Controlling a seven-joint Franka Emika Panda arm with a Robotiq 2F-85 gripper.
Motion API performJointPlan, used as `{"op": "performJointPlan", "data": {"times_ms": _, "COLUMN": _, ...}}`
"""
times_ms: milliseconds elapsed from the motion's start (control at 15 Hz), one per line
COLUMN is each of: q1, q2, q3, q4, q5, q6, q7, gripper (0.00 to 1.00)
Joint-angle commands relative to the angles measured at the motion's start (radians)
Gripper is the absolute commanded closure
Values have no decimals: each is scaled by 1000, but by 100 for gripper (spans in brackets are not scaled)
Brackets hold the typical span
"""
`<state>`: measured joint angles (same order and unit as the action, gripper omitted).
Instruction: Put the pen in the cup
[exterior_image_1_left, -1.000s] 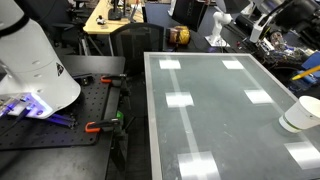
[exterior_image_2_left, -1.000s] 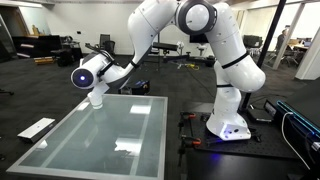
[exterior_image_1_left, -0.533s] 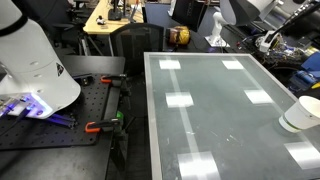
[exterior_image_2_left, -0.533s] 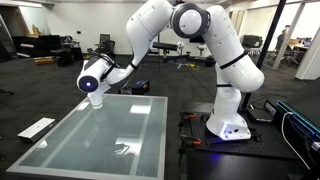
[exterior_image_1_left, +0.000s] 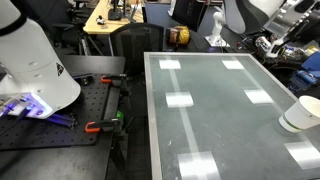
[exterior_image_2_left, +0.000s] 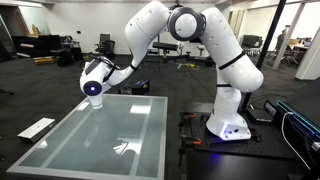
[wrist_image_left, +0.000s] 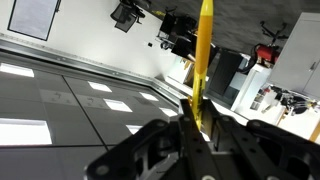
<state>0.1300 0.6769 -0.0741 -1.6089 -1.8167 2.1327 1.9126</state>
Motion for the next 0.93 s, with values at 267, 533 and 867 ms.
{"op": "performJointPlan", "data": {"times_ms": 267, "q1": -19, "q2": 35, "q3": 46, "q4": 23, "q5": -76, "q6": -89, "q7": 137, "gripper": 96}}
{"op": "performJointPlan", "data": {"times_ms": 533, "q1": -19, "q2": 62, "q3": 60, "q4": 18, "q5": -131, "q6": -198, "q7": 285, "gripper": 96}}
{"op": "performJointPlan", "data": {"times_ms": 867, "q1": -27, "q2": 107, "q3": 77, "q4": 30, "q5": -136, "q6": -272, "q7": 381, "gripper": 96}}
